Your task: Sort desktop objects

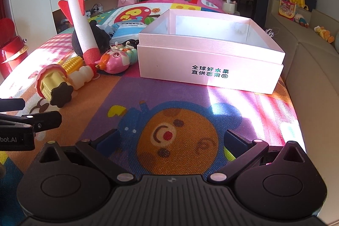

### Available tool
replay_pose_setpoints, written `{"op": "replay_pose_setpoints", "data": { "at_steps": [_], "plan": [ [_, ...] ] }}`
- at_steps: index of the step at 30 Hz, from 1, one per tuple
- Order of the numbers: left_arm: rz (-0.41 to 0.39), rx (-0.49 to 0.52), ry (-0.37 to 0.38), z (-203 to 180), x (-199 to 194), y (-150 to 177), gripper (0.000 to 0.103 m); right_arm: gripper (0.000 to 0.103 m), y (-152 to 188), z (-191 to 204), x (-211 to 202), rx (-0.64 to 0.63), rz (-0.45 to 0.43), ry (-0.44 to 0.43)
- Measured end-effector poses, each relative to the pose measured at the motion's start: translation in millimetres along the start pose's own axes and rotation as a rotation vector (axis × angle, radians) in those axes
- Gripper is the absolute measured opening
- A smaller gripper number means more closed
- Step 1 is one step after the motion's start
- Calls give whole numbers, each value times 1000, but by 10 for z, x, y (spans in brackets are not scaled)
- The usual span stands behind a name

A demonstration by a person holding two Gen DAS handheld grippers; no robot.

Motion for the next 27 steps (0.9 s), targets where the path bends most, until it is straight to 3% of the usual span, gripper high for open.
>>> {"op": "replay_pose_setpoints", "data": {
  "at_steps": [5, 11, 21, 23, 25, 27],
  "plan": [
    [5, 21, -18, -36, 48, -32, 103, 103, 1, 1, -1, -3, 3, 1],
    [-48, 77, -32, -65, 90, -188, 103, 103, -12, -33, -3, -20, 28, -30],
    [-65, 16, -16, 165, 14, -275, 103, 103, -47, -33, -10, -68, 44, -74],
    [-52, 18, 30, 155, -7, -275, 100, 103, -77, -4, -3, -95, 30, -98],
    [-44, 33, 78, 96, -18, -264, 78, 103, -105, 22, -7, -116, 1, -93],
    [-45, 58, 92, 20, 12, -258, 76, 103, -134, 39, -23, -134, -31, -69]
  ]
}}
Point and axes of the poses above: each gripper's, at about its wrist camera, not at the fingertips, and x roughly the way its jaws point, z to its left, y to its underside, the point moved 3 cm from there along x, roughly the way its jaws point, and after that the axes turned 12 degrees about -x, right-handed, at the moved point
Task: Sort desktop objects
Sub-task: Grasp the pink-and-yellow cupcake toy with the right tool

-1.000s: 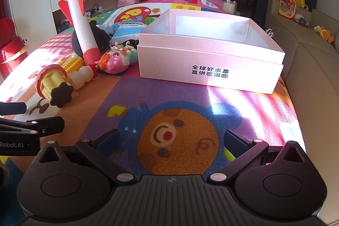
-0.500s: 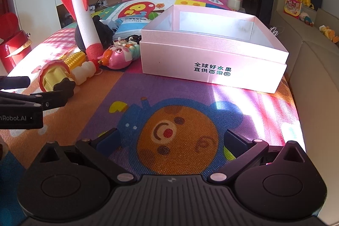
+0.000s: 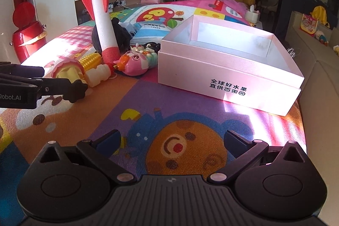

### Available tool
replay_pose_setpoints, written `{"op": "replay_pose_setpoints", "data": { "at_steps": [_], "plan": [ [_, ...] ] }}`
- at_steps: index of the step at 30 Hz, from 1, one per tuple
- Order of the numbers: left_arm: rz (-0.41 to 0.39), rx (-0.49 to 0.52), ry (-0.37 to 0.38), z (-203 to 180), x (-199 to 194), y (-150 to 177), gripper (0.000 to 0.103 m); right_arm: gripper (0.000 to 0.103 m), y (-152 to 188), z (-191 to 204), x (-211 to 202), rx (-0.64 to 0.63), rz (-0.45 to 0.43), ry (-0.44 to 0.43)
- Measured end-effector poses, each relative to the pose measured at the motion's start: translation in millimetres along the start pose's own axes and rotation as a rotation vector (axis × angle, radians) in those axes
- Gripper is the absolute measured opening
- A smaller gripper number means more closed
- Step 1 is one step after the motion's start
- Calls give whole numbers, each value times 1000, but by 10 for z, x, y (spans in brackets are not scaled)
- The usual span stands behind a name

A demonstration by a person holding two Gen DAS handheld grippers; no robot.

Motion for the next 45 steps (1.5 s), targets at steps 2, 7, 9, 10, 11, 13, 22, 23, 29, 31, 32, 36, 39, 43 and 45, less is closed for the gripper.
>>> {"op": "replay_pose_setpoints", "data": {
  "at_steps": [2, 7, 9, 10, 11, 13, 22, 23, 29, 31, 32, 36, 39, 43, 45],
  "plan": [
    [-18, 44, -13, -86, 45, 5, 75, 102, -35, -21, -34, -6, -33, 39],
    [-61, 159, -21, -270, 60, 27, 52, 98, -38, -99, -132, 2, -78, 78],
    [-60, 192, 23, -352, 15, 57, 55, 98, -22, -138, -149, 18, -83, 81],
    [-54, 198, 52, -386, -7, 69, 57, 98, -17, -155, -141, 25, -80, 81],
    [-48, 200, 81, -418, -30, 81, 58, 98, -10, -175, -129, 37, -74, 82],
    [-32, 199, 135, -482, -71, 104, 61, 98, 13, -205, -92, 61, -59, 83],
    [-61, 149, 98, -296, -239, 23, 95, 96, 17, -258, -152, 95, -87, 70],
    [-59, 148, 62, -238, -248, 15, 95, 91, -37, -225, -221, 85, -128, 38],
    [1, 108, -36, 40, -202, 28, 96, 79, -482, 82, -289, 91, -216, -206],
    [14, 105, -17, 42, -221, 59, 96, 71, -578, 184, -159, 108, -196, -271],
    [16, 111, -8, 26, -228, 73, 96, 61, -606, 227, -77, 116, -184, -302],
    [26, 128, 17, -36, -250, 121, 97, 46, -597, 268, 195, 167, -116, -344],
    [33, 128, 33, -87, -226, 137, 97, 19, -549, 91, 154, 262, -121, -408],
    [40, 132, 56, -184, -177, 151, 97, 19, -398, -274, 114, 393, -99, -416],
    [46, 139, 61, -235, -139, 160, 97, 19, -286, -400, 93, 376, -80, -322]
  ]
}}
Point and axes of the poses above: each gripper's, at about its wrist camera, not at the fingertips, and x roughly the way its jaws point, z to its left, y to its underside, the point moved 3 cm from there along x, roughly the way its jaws point, and after that the axes turned 12 degrees about -x, right-handed, at the moved point
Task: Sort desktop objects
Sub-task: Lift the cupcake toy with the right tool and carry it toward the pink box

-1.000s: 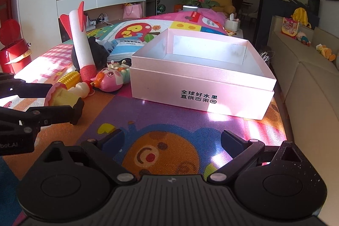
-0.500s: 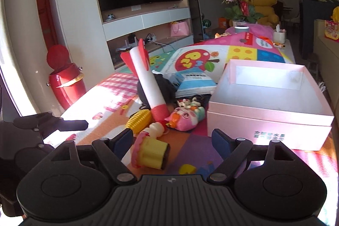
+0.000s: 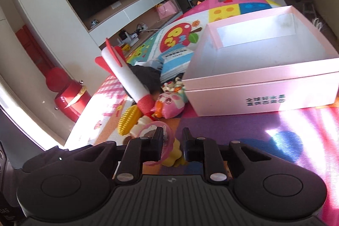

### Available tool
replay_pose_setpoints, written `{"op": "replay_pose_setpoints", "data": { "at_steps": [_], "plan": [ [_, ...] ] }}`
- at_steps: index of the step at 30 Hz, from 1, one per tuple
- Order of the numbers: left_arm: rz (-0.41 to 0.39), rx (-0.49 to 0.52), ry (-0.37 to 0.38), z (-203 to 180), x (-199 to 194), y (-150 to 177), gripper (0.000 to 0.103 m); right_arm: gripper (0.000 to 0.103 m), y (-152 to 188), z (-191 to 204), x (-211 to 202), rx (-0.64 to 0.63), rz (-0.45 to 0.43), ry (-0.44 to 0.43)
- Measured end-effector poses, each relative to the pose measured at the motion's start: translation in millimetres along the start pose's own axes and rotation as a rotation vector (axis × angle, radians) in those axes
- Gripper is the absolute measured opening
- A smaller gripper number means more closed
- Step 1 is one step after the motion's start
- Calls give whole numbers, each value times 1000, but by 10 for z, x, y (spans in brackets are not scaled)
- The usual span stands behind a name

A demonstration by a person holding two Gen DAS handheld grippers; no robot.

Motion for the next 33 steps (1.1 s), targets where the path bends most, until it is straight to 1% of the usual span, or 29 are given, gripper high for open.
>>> {"op": "replay_pose_setpoints", "data": {
  "at_steps": [3, 5, 6, 7, 8, 9, 11, 12, 14, 16, 17, 18, 19, 21, 25, 27, 29, 30, 31, 32, 33],
  "plan": [
    [-4, 5, -9, -41, 62, -27, 96, 20, 86, -163, -59, 36, 7, 30],
    [-22, -18, -27, -26, 112, -86, 95, 20, 127, -217, -105, 41, -14, 45],
    [-25, -35, -35, -9, 143, -121, 89, 21, 141, -224, -127, 35, -28, 60],
    [-23, -56, -43, 13, 182, -161, 79, 23, 154, -226, -158, 13, -48, 89],
    [-18, -74, -47, 32, 224, -193, 74, 29, 165, -204, -186, -18, -65, 128],
    [-14, -92, -51, 54, 283, -229, 69, 38, 194, -184, -208, -53, -78, 169],
    [-8, -93, -60, 63, 392, -270, 68, 46, 251, -145, -218, -114, -86, 230],
    [-5, -83, -65, 51, 440, -278, 67, 46, 281, -127, -215, -139, -83, 244],
    [-7, -52, -71, 13, 527, -286, 67, 47, 310, -101, -221, -154, -80, 230],
    [-10, -36, -82, 0, 597, -295, 64, 53, 305, -86, -257, -144, -97, 198],
    [-7, -37, -87, 6, 635, -301, 62, 59, 289, -76, -276, -139, -110, 189],
    [-1, -42, -92, 18, 669, -305, 58, 64, 267, -64, -285, -137, -120, 183],
    [6, -49, -101, 39, 695, -305, 51, 65, 244, -58, -281, -135, -123, 173],
    [14, -67, -119, 101, 704, -301, 44, 66, 199, -59, -247, -109, -113, 128],
    [16, -95, -151, 263, 607, -255, 44, 66, 152, -94, -55, -27, -53, 32],
    [21, -105, -149, 325, 541, -216, 45, 66, 157, -96, 72, -6, -19, 14],
    [24, -110, -137, 350, 469, -170, 50, 65, 165, -80, 159, -5, -6, 14],
    [25, -112, -128, 355, 434, -145, 56, 59, 158, -58, 166, -16, -12, 21],
    [26, -115, -118, 354, 401, -117, 61, 58, 147, -36, 170, -28, -10, 23],
    [29, -117, -107, 345, 376, -94, 63, 57, 137, -24, 162, -35, -10, 24],
    [32, -119, -97, 333, 356, -72, 67, 56, 131, -6, 145, -48, -12, 29]
  ]
}}
Point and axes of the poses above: each gripper's, at about its wrist camera, not at the fingertips, and x roughly the way its jaws point, z to its left, y to its underside, the point moved 3 cm from there along x, roughly the way its jaws point, and after that the axes turned 12 degrees about -x, right-handed, at the moved point
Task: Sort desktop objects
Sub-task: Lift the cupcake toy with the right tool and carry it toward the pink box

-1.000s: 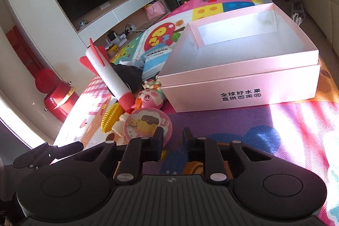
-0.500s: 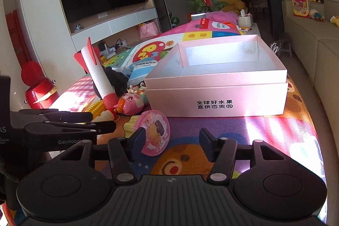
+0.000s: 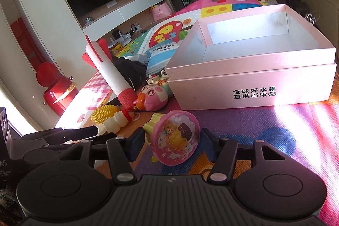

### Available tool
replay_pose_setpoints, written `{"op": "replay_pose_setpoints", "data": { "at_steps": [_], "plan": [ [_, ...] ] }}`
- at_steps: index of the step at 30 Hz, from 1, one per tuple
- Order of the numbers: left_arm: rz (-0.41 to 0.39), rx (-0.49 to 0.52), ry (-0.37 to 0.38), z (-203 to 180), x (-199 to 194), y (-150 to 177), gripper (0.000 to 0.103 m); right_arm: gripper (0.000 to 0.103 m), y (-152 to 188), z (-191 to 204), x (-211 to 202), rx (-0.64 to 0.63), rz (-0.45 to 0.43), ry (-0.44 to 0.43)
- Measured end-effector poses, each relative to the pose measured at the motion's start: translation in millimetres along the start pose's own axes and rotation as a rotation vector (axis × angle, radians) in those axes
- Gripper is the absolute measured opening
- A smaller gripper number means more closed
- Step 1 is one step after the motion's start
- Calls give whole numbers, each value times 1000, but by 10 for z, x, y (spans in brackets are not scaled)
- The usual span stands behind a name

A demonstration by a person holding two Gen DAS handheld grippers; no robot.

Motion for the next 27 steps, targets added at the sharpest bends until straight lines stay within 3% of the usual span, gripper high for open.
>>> {"op": "replay_pose_setpoints", "data": {
  "at_steps": [4, 5, 6, 9, 11, 14, 17, 18, 20, 23, 27],
  "plan": [
    [4, 10, 45, -85, -75, 83, 86, 54, -42, 140, -136, -212, 14, 103],
    [-1, 19, 53, -114, -87, 96, 89, 35, -46, 181, -170, -302, 28, 145],
    [-8, 28, 56, -148, -92, 109, 94, 24, -45, 219, -181, -395, 56, 184],
    [-8, 26, 61, -182, -66, 144, 95, 24, -37, 262, -203, -578, 117, 261],
    [1, 6, 62, -157, -42, 154, 95, 24, -45, 279, -206, -634, 138, 281],
    [-3, -32, 67, -101, -44, 143, 97, 29, -103, 240, -220, -535, 119, 227],
    [0, -50, 68, -80, -34, 140, 99, 62, -128, 218, -207, -401, 61, 199],
    [-2, -50, 65, -80, -43, 144, 100, 63, -126, 230, -176, -374, 39, 209],
    [-5, -50, 61, -86, -41, 147, 100, 63, -106, 254, -83, -359, 37, 208],
    [-6, -61, 62, -74, -34, 143, 100, 44, -65, 288, 24, -411, 47, 259],
    [-4, -62, 61, -68, -33, 148, 101, 43, -82, 358, -21, -523, 44, 290]
  ]
}}
Point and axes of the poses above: each gripper's, at about its wrist camera, not at the fingertips, and x roughly the way its jaws point, z to its left, y to its underside, the point moved 3 cm from there along x, roughly the way its jaws point, and after that the axes turned 12 degrees about -x, right-handed, at the moved point
